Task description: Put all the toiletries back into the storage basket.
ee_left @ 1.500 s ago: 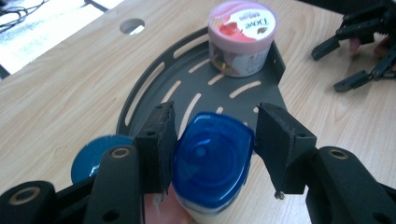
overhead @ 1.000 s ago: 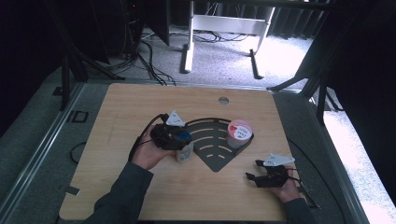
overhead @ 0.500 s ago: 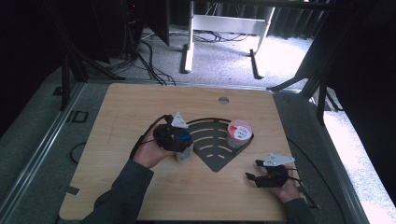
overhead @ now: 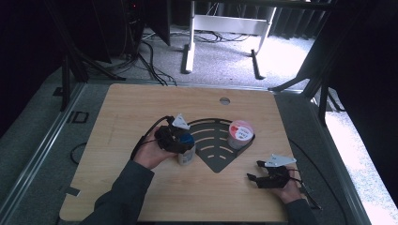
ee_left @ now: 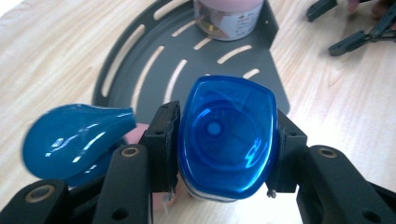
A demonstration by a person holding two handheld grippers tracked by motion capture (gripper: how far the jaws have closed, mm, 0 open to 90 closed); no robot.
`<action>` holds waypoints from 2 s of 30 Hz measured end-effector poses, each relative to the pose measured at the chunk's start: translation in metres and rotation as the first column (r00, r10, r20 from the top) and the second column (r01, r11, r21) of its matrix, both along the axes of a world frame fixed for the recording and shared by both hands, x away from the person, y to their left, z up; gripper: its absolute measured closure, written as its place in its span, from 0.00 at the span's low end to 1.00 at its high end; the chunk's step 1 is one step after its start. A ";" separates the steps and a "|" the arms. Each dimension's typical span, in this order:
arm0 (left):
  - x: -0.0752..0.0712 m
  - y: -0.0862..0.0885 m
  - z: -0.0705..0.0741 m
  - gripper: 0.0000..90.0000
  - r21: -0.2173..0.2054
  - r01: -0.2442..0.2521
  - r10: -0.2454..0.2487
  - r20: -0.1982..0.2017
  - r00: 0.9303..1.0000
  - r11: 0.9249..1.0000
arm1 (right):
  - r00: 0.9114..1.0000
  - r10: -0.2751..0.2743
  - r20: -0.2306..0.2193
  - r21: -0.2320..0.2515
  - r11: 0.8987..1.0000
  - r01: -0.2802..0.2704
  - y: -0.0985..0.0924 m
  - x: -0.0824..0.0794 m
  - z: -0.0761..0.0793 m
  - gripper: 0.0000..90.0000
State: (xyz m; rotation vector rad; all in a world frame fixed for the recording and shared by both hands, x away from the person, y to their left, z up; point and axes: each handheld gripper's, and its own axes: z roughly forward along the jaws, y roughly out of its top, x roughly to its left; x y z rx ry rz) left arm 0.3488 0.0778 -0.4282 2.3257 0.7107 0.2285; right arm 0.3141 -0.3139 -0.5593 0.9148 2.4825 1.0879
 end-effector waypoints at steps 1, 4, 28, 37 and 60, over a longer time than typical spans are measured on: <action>-0.001 -0.001 0.000 0.60 0.004 0.002 -0.002 0.000 1.000 1.000 | 1.000 0.000 0.000 0.000 1.000 0.000 0.000 0.000 0.000 0.30; -0.003 -0.004 0.000 0.60 0.008 0.014 -0.014 0.005 1.000 1.000 | 1.000 0.000 0.000 0.000 1.000 0.000 0.000 0.000 0.000 0.30; 0.006 -0.024 -0.020 0.53 0.192 0.084 -0.080 -0.027 0.996 0.978 | 1.000 0.001 0.001 0.000 1.000 -0.001 0.000 0.000 0.000 0.30; 0.008 -0.027 -0.024 0.54 0.255 0.117 -0.106 -0.056 0.993 0.960 | 1.000 0.001 0.000 -0.001 1.000 -0.001 0.000 0.000 0.000 0.30; 0.010 -0.030 -0.026 0.57 0.311 0.149 -0.130 -0.082 0.988 0.939 | 1.000 0.001 0.001 -0.001 1.000 -0.001 0.000 0.000 0.000 0.30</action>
